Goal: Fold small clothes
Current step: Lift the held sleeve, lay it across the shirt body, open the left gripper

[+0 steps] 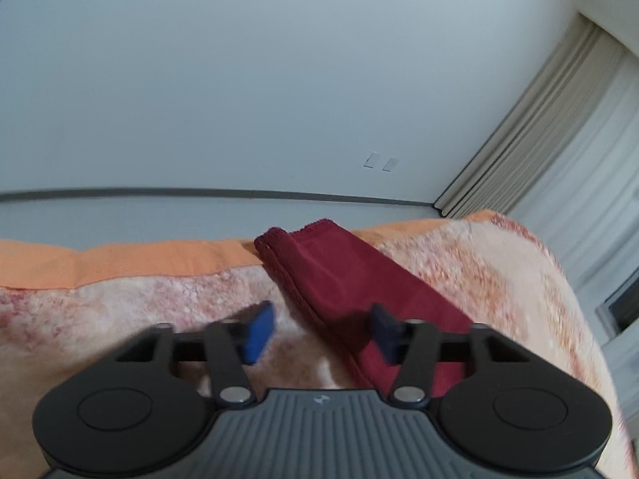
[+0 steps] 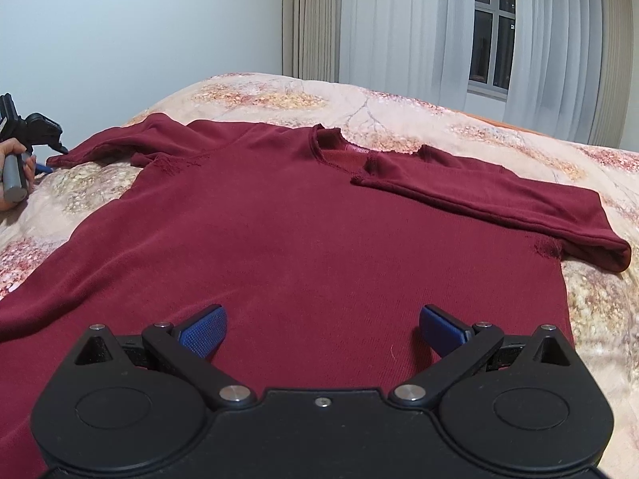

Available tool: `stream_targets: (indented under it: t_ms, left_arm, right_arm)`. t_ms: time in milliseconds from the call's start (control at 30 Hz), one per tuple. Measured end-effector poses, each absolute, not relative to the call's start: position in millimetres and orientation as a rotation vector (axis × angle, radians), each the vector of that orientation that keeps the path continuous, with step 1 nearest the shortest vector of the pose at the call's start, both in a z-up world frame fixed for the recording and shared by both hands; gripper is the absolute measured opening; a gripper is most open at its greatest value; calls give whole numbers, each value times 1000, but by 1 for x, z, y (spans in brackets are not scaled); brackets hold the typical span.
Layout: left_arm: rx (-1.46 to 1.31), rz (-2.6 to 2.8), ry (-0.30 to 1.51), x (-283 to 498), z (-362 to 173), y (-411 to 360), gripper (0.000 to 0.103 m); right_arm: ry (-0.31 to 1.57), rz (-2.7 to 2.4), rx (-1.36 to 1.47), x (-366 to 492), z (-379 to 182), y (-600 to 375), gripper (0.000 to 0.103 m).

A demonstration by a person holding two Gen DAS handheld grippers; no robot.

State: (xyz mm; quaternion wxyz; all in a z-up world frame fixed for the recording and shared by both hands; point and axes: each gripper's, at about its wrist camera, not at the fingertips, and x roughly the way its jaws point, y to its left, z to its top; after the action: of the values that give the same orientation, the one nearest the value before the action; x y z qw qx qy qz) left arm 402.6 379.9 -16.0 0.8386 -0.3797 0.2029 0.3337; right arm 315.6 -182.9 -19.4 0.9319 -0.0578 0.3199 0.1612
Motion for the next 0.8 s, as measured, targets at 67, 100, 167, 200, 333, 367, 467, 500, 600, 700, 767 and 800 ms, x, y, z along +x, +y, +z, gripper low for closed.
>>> stream_targets:
  t_ms: [67, 100, 167, 200, 333, 367, 467, 500, 600, 700, 767, 800]
  left_arm:
    - [-831, 706, 419, 404, -17, 386, 13]
    - [-837, 705, 415, 405, -16, 388, 10]
    - [-832, 694, 396, 405, -11, 388, 4]
    - [-818, 685, 372, 405, -6, 385, 4]
    - [-719, 619, 263, 404, 26, 364, 4]
    - [-688, 594, 241, 405, 36, 357, 4]
    - [-578, 482, 196, 412, 66, 328, 4]
    - [-531, 439, 183, 415, 77, 315, 4]
    - [-383, 295, 155, 422, 104, 270, 4]
    - [-244, 140, 152, 429, 124, 219, 4]
    - [-158, 45, 169, 434, 130, 184, 4]
    - [-114, 2, 178, 436, 131, 166, 4]
  right_arm:
    - [656, 331, -115, 317, -20, -183, 102]
    - [657, 332, -112, 317, -20, -183, 102]
    - [659, 335, -105, 317, -21, -185, 102]
    - [658, 336, -100, 318, -21, -185, 102]
    - [652, 335, -85, 317, -21, -187, 102]
    - [649, 335, -81, 317, -21, -187, 102]
    - [636, 327, -64, 315, -20, -191, 102]
    - [631, 324, -55, 314, -19, -192, 102]
    - [609, 313, -15, 311, -13, -199, 102]
    - [587, 297, 33, 308, -7, -210, 102]
    - [576, 281, 55, 306, -2, -219, 102]
    - [571, 272, 63, 304, 0, -223, 102]
